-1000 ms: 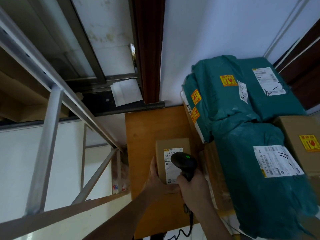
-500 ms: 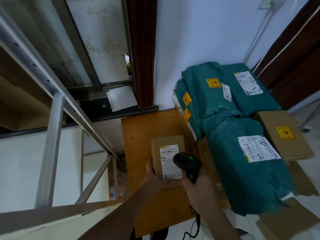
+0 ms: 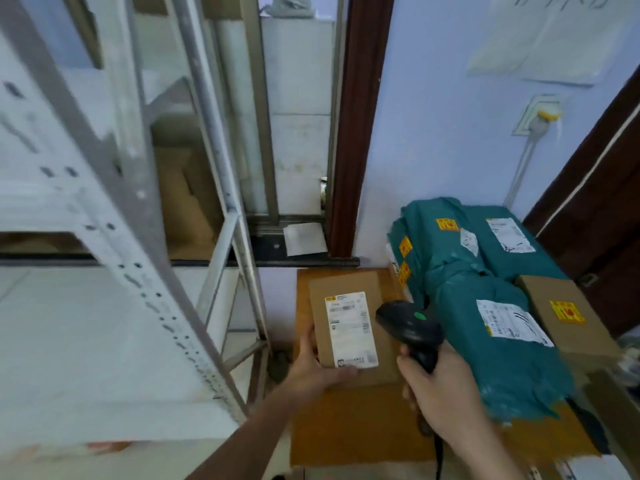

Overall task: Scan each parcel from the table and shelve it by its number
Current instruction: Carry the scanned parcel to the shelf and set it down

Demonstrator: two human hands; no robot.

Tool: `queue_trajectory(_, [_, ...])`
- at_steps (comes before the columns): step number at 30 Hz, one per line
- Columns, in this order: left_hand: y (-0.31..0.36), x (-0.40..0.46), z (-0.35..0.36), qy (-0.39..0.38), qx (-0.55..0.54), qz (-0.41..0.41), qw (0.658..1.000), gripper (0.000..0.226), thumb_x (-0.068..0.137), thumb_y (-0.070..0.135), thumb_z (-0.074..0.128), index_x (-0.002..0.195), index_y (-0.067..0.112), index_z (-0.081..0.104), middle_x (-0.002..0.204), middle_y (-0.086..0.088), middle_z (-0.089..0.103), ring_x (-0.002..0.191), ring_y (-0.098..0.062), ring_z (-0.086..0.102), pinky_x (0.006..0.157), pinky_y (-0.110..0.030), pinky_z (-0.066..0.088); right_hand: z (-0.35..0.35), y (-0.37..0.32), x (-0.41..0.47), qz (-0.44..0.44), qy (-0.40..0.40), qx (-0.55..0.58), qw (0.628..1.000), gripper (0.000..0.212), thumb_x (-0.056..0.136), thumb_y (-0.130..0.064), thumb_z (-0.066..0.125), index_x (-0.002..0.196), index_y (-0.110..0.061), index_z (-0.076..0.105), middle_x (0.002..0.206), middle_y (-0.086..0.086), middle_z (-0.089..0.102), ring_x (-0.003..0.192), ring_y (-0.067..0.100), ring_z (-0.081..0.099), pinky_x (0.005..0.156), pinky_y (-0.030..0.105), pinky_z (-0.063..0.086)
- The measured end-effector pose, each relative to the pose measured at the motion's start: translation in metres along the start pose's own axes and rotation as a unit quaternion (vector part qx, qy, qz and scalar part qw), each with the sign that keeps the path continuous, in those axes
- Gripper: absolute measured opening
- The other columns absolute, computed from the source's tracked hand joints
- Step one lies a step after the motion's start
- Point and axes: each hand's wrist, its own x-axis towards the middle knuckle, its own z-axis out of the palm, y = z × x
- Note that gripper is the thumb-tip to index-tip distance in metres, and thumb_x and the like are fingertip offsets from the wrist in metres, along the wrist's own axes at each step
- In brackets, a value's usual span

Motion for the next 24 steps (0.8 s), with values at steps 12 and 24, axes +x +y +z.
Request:
queue_trajectory(12, [-0.048,-0.221,-0.047,0.210,-0.156,0.058,0.963,0.121,0.057,0.040,0.101,0.149,0.038,0.022,0.136,0.001,0.058,0.122,-0.014,0.062,0.086,-0.025,0.060,0.041,-0.042,-0.122,-0.098,-0.187,0.018,0.977,0.009,0.093,-0.022,0.066,0.093,-0.014,0.062,0.055,0.009,0.062,0.046,0.020,0.059,0.049,0.031,0.051])
queue_trajectory(24, [-0.076,-0.391,-0.234,0.391,-0.168,0.123,0.896,0.125,0.048,0.043,0.104,0.149,0.043,0.030,0.133,-0.004,0.063,0.115,-0.020,0.070,0.098,-0.041,0.060,0.168,-0.191,-0.244,-0.252,-0.290,-0.025,0.923,0.011,0.093,-0.027,0.066,0.096,-0.018,0.061,0.056,0.002,0.066,0.047,0.007,0.062,0.050,0.020,0.050])
